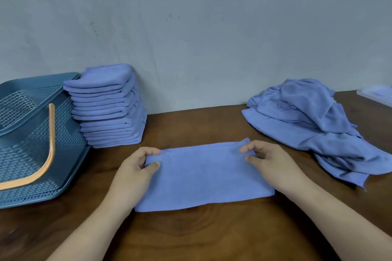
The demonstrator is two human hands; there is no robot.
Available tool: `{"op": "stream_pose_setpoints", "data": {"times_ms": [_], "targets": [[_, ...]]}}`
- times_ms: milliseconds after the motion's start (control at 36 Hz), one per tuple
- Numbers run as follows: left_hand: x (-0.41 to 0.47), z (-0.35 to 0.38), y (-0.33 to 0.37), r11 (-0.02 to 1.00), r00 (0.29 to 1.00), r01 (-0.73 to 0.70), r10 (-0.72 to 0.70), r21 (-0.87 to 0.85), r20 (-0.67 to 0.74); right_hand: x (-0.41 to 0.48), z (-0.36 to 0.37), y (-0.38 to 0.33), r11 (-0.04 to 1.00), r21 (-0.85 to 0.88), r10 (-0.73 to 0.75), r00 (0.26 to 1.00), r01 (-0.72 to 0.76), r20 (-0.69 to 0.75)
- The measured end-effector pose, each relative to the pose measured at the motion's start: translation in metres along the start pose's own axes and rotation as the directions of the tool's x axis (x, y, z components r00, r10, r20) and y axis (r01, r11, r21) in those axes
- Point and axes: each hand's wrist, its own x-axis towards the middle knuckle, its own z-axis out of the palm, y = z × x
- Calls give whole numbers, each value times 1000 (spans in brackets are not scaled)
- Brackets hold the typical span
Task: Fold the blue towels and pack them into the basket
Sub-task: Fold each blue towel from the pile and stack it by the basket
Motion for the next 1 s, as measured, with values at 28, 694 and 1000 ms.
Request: {"op": "stream_pose_setpoints", "data": {"times_ms": [28, 694, 1000], "targets": [[1, 1, -1, 1000, 1000, -5, 5, 10, -12, 1, 1, 1, 1000, -18, -7, 1000, 6, -17], [3, -3, 0, 982, 997, -71, 70, 174, 10, -6, 8, -11, 937, -344, -52, 999, 52, 9], [-4, -1, -8, 839, 971, -226, 233, 495, 48, -8, 17, -3, 723, -682, -79, 994, 107, 73]]}}
